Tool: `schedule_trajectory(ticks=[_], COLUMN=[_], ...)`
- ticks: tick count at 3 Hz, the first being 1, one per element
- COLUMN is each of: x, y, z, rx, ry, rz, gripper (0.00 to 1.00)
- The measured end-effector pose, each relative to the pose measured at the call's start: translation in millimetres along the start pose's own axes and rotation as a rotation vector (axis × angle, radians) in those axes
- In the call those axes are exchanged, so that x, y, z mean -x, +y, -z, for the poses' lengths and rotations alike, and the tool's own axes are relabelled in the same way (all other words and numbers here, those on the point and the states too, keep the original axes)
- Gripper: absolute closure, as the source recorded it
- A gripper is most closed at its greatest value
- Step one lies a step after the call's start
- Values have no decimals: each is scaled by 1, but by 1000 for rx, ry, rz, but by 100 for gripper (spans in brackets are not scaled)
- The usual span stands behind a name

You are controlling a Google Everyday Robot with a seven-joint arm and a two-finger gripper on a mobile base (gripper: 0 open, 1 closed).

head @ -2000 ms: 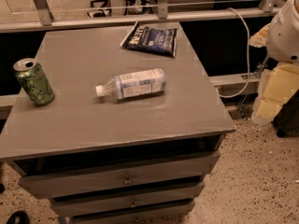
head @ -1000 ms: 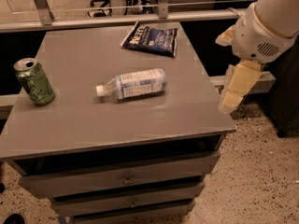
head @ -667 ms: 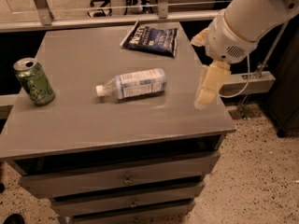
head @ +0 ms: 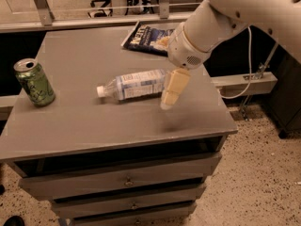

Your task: Pick blue plastic bottle

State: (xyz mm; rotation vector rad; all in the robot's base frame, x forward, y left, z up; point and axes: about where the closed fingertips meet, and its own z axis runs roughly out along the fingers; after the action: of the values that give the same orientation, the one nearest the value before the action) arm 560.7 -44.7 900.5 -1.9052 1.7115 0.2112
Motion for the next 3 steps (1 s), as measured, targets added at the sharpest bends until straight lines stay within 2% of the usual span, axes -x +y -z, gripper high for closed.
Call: schedule_trajectory(ticks=[1,2,3], x=[13,22,26], y=[-9,-18,-22], z=[-30,-59,-76], rx=[20,53,89], ry=[-19,1,30], rz=[41,64,56], gripper=[0,0,15])
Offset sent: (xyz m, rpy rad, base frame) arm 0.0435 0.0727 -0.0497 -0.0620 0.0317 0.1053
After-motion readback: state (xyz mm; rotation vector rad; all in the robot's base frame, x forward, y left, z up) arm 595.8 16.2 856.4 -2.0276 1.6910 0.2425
